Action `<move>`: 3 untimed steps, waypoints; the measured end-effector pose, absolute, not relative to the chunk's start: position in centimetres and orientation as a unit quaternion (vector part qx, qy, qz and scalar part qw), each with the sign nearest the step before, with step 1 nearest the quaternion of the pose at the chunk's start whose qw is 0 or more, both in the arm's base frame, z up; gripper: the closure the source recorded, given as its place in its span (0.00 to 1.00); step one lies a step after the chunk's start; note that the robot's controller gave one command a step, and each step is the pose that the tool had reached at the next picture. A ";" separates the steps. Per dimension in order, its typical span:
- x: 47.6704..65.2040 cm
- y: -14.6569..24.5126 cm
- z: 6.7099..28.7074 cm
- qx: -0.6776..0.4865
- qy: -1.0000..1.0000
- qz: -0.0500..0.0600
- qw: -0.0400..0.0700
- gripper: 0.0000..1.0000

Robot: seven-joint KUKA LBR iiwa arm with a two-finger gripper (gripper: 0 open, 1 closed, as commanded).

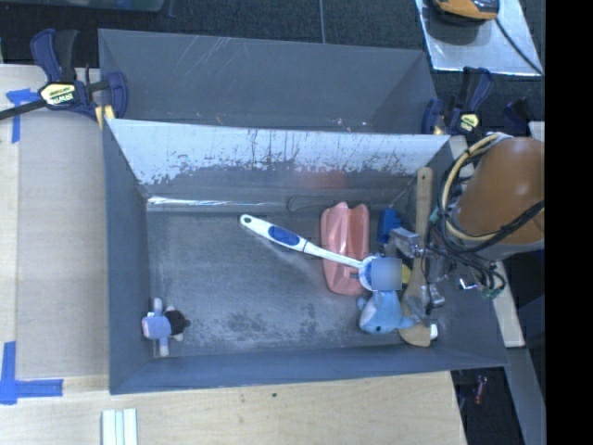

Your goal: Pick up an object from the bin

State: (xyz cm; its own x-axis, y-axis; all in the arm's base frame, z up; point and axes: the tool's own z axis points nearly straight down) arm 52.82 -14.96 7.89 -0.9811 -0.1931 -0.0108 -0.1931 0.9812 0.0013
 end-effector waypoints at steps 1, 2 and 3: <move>51.2 -13.2 16.2 -0.187 0.982 -0.002 0.007 0.00; 50.7 -8.9 10.4 -0.363 0.932 -0.003 0.016 0.00; 49.3 -11.9 7.9 -0.196 0.980 -0.003 0.024 0.00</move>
Offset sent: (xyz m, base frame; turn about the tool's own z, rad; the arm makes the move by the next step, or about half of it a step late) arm -0.0261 0.0630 0.0211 -0.5547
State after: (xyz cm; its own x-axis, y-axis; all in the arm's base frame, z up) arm 49.33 -11.89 7.94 -0.9222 -0.3840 -0.0456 -0.3837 0.9233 -0.0143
